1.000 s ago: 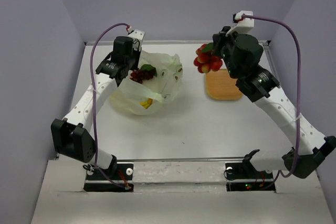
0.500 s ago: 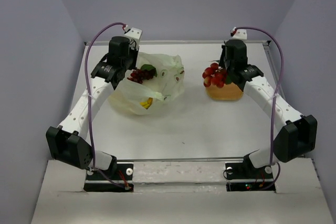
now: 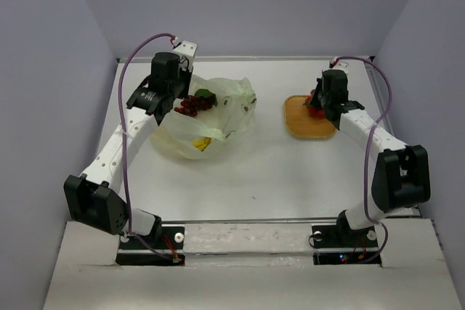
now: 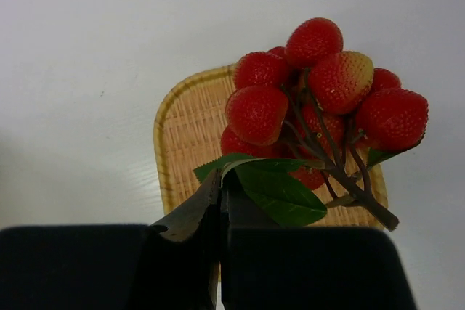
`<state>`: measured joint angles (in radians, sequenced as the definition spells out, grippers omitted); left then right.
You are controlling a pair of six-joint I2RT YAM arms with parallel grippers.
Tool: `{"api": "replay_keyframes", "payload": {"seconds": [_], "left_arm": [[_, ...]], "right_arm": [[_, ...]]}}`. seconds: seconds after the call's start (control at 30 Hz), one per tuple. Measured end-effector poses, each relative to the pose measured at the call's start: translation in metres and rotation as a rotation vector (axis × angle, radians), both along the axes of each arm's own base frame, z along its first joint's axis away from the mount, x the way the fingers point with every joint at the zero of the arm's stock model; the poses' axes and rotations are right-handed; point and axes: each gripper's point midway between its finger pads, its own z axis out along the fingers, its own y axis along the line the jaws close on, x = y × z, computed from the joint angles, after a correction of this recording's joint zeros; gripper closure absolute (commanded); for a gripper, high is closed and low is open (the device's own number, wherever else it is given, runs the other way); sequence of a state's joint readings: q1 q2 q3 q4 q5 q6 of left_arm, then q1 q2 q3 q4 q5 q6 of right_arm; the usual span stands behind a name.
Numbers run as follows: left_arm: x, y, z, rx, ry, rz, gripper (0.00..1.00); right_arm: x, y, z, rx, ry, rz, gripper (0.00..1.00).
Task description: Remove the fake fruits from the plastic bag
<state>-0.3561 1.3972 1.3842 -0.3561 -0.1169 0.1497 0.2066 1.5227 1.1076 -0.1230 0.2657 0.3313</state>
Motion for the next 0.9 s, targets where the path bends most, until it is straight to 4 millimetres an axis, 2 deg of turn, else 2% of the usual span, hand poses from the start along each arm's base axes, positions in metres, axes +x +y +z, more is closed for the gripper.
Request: {"api": "replay_keyframes", "payload": {"seconds": [0.07, 0.17, 0.33, 0.4, 0.43, 0.5, 0.6, 0.77, 0.9], "left_arm": [[0.0, 0.0, 0.0, 0.0, -0.001, 0.0, 1.0], [0.0, 0.0, 0.0, 0.0, 0.0, -0.001, 1.0], [0.0, 0.0, 0.0, -0.001, 0.0, -0.002, 1.0], [0.0, -0.001, 0.0, -0.001, 0.0, -0.003, 1.0], [0.0, -0.001, 0.0, -0.002, 0.0, -0.003, 1.0], [0.0, -0.001, 0.0, -0.002, 0.001, -0.004, 1.0], [0.0, -0.001, 0.0, -0.003, 0.001, -0.008, 1.0], [0.0, -0.002, 0.0, -0.003, 0.002, -0.012, 1.0], [-0.001, -0.003, -0.001, -0.005, 0.003, -0.015, 1.0]], "right_arm": [[0.005, -0.004, -0.014, 0.021, 0.022, -0.001, 0.99], [0.006, 0.003, -0.029, 0.051, 0.054, 0.023, 0.99], [0.004, 0.016, -0.036, 0.112, 0.066, 0.07, 0.98], [0.001, 0.02, -0.042, 0.133, 0.074, 0.078, 0.85], [-0.001, 0.02, -0.046, 0.138, 0.082, 0.076, 0.62], [-0.006, 0.02, -0.052, 0.144, 0.1, 0.069, 0.33], [-0.011, 0.019, -0.058, 0.145, 0.127, 0.064, 0.21], [-0.019, 0.019, -0.061, 0.125, 0.182, 0.082, 0.18], [-0.023, 0.027, -0.052, 0.109, 0.2, 0.114, 0.15]]}}
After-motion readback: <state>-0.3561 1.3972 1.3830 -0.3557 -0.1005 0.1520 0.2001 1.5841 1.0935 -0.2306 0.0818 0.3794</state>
